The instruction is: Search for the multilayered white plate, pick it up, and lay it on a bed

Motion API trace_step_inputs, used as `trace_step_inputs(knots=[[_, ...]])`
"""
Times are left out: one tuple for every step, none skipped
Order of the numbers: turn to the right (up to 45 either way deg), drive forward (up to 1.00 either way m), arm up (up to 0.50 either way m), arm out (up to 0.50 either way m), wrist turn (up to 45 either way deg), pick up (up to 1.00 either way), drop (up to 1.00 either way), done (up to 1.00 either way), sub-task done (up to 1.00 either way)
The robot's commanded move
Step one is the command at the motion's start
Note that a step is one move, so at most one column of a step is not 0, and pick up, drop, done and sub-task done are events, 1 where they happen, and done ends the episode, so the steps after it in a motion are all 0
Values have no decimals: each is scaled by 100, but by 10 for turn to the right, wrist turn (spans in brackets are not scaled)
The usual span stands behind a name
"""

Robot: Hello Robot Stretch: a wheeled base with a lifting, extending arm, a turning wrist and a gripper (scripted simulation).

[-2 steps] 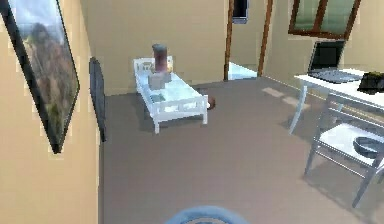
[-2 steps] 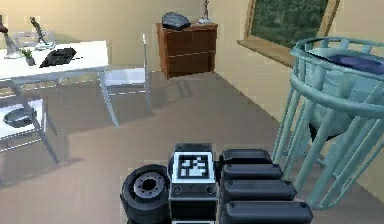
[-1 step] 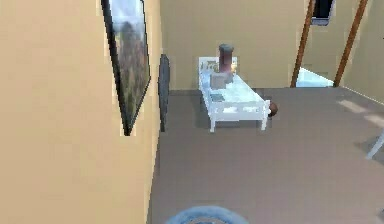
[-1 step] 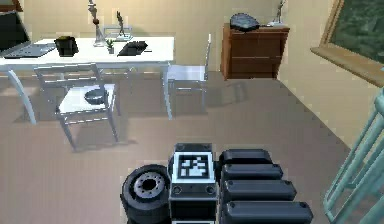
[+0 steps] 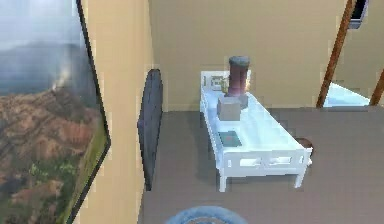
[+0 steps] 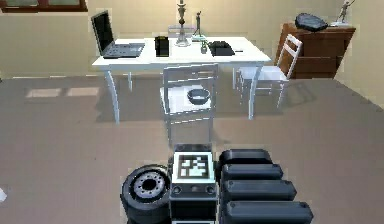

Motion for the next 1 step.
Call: trace_step_inputs(knots=[[0, 100, 0, 0, 0, 0, 0, 0, 0]])
